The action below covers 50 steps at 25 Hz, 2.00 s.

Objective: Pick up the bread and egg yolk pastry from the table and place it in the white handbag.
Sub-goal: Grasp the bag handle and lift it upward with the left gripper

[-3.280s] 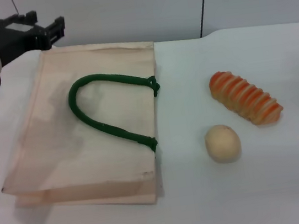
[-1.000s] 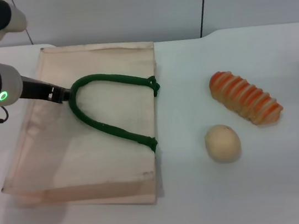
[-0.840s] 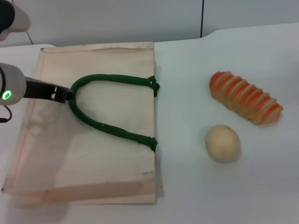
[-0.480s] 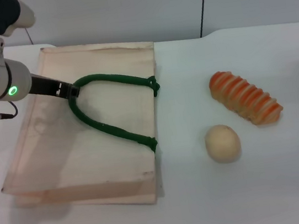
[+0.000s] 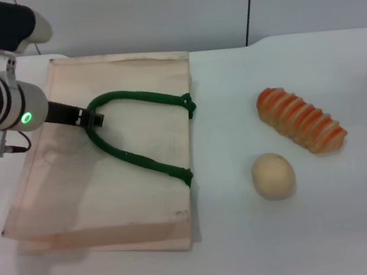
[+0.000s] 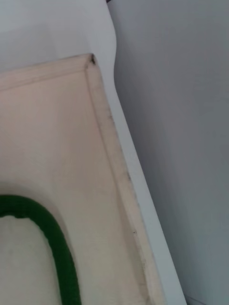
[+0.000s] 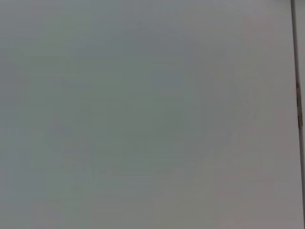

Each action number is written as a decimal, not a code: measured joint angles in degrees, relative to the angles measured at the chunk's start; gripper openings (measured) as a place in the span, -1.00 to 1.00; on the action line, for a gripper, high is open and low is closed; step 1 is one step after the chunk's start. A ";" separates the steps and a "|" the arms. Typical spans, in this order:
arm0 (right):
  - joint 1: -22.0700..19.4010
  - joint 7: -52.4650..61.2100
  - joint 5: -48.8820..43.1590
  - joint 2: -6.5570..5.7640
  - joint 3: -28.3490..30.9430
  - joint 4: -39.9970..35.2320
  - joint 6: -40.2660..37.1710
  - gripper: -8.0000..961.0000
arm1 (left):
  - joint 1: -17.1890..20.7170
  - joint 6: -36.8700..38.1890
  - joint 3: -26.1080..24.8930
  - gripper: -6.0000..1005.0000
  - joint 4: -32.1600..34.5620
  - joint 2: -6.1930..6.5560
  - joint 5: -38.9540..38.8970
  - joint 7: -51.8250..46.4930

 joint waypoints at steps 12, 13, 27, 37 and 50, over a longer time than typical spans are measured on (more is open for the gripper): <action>0.32 0.00 0.00 0.00 -0.04 -0.11 -0.01 0.34 | -0.81 1.96 0.00 -0.02 -2.55 0.00 0.01 -0.35; 0.42 0.00 0.00 0.00 -0.04 -0.05 -0.01 0.34 | -0.87 2.05 0.00 -0.02 -2.62 0.01 0.01 -0.35; 0.60 0.00 0.00 0.00 -0.04 0.01 -0.01 0.34 | -2.41 3.52 0.76 -0.03 -5.54 0.01 -0.14 -0.42; 0.57 0.00 0.00 0.00 -0.04 0.00 -0.01 0.34 | -2.70 4.51 2.15 -0.11 -6.99 0.01 -1.42 -0.66; 0.18 0.00 0.00 -0.08 -0.04 -0.08 -0.01 0.34 | -1.54 4.76 3.93 -0.52 -4.98 0.13 -1.49 -0.32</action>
